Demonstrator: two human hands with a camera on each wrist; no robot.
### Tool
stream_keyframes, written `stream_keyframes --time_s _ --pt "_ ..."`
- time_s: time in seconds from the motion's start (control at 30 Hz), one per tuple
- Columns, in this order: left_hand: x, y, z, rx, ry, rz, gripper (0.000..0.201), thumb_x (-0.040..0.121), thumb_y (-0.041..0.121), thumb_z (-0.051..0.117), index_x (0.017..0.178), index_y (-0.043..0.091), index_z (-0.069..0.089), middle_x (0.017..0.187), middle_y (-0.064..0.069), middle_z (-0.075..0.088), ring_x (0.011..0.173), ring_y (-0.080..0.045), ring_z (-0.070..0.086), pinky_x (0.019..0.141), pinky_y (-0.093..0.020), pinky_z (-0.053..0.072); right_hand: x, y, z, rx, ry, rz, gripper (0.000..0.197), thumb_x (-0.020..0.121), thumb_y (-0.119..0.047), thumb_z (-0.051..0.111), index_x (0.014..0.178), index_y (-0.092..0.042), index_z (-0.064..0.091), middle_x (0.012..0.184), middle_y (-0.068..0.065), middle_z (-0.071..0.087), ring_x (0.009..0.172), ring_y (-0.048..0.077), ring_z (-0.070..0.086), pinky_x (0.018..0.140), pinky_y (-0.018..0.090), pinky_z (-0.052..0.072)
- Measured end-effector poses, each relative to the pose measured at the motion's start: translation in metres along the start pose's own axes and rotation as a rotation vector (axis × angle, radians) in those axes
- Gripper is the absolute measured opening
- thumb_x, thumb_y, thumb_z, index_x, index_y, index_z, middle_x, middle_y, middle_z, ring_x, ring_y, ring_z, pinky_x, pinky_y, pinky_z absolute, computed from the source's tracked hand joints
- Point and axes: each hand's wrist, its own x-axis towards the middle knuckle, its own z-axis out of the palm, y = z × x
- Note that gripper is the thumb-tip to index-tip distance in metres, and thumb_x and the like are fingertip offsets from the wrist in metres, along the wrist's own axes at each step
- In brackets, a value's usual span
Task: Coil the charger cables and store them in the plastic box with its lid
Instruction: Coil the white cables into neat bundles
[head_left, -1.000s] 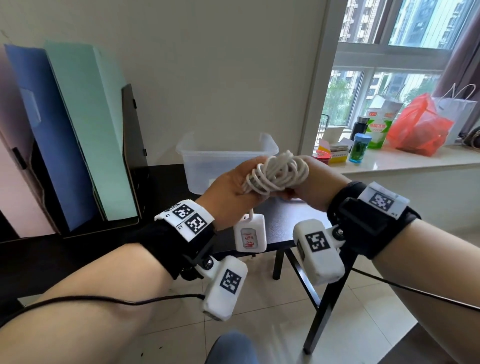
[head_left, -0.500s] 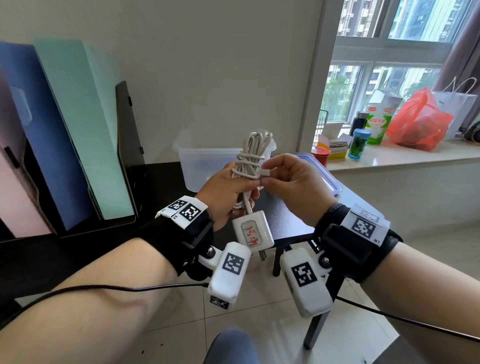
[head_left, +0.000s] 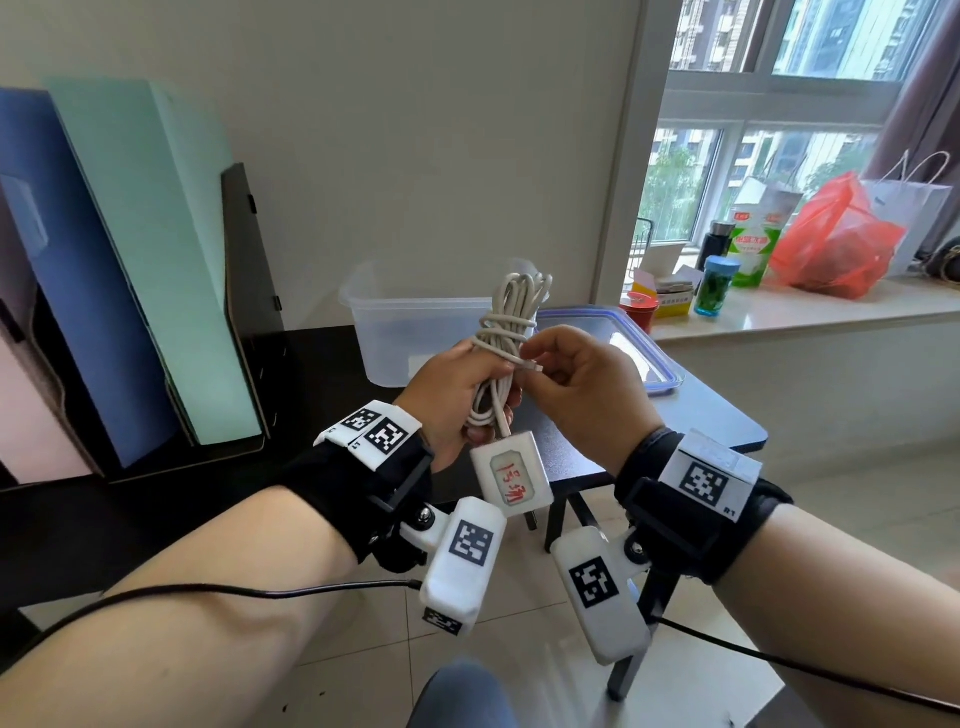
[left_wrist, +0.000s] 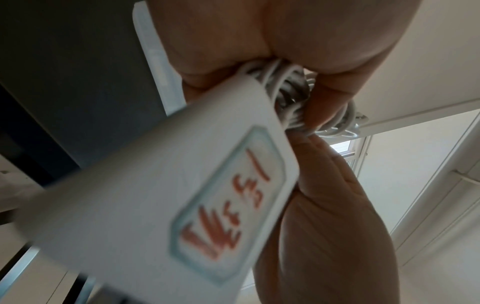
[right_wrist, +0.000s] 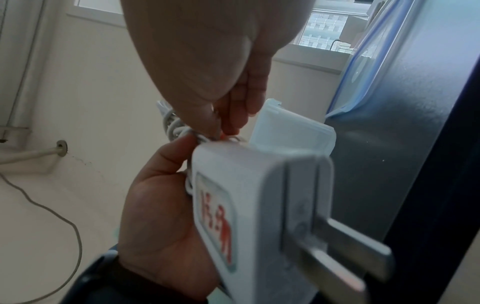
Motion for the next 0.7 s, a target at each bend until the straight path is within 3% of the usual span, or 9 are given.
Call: stream_keyframes --time_s 0.13,0.3,0.37,0.47,0.57,0.7 --pt "0.0016 -0.0018 -0.0008 0.047 0.002 0.005 0.005 0.085 0.011 0.048 0.085 0.009 0.053 0.055 -0.006 0.050 0.041 -0.017 0.039 0.037 -0.016 0.023 0.0000 0.0012 -0.0007 -0.116 0.052 -0.083 0.011 0.077 -0.020 0.068 0.087 -0.016 0.071 0.072 0.000 0.071 0.060 0.011 0.062 0.062 0.008 0.047" --pt "0.0026 -0.0010 0.0013 0.057 0.016 0.001 0.008 0.084 0.015 0.053 0.081 0.008 0.055 0.056 -0.005 0.049 0.046 -0.017 0.037 0.039 -0.018 0.024 -0.0007 0.0014 0.0058 -0.238 0.174 -0.207 0.024 0.074 -0.033 0.055 0.084 -0.019 0.072 0.067 0.003 0.069 0.057 0.019 0.061 0.060 0.025 0.050" --pt "0.0025 -0.0013 0.0037 0.037 0.011 -0.004 0.010 0.088 0.015 0.051 0.089 0.006 0.055 0.060 -0.008 0.046 0.047 -0.016 0.036 0.038 -0.017 0.024 0.0004 0.0008 0.0085 -0.273 0.198 -0.214 0.019 0.073 -0.030 0.052 0.078 -0.018 0.067 0.060 0.003 0.063 0.054 0.023 0.054 0.055 0.028 0.047" --pt "0.0023 -0.0031 0.0066 0.010 0.015 0.010 0.015 0.091 0.017 0.050 0.102 0.007 0.052 0.067 -0.008 0.044 0.049 -0.014 0.036 0.035 -0.017 0.025 0.0017 -0.0022 0.0089 -0.250 0.168 -0.184 0.004 0.074 -0.022 0.053 0.070 -0.022 0.055 0.053 -0.007 0.047 0.052 0.015 0.040 0.052 0.023 0.037" --pt "0.0028 -0.0047 0.0058 0.007 0.030 0.021 0.023 0.091 0.018 0.052 0.110 0.006 0.051 0.068 -0.006 0.047 0.047 -0.011 0.040 0.034 -0.018 0.026 0.0031 -0.0004 0.0080 -0.176 0.123 -0.138 0.016 0.073 -0.021 0.050 0.066 -0.034 0.045 0.050 -0.013 0.044 0.051 0.005 0.044 0.049 0.009 0.032" --pt "0.0009 -0.0058 0.0036 -0.010 0.016 0.023 0.015 0.092 0.017 0.049 0.102 0.006 0.051 0.064 -0.005 0.048 0.047 -0.012 0.039 0.035 -0.018 0.024 0.0032 0.0016 0.0050 -0.148 0.074 -0.226 0.018 0.073 -0.014 0.051 0.082 -0.030 0.048 0.047 -0.015 0.042 0.051 -0.002 0.045 0.050 0.007 0.033"
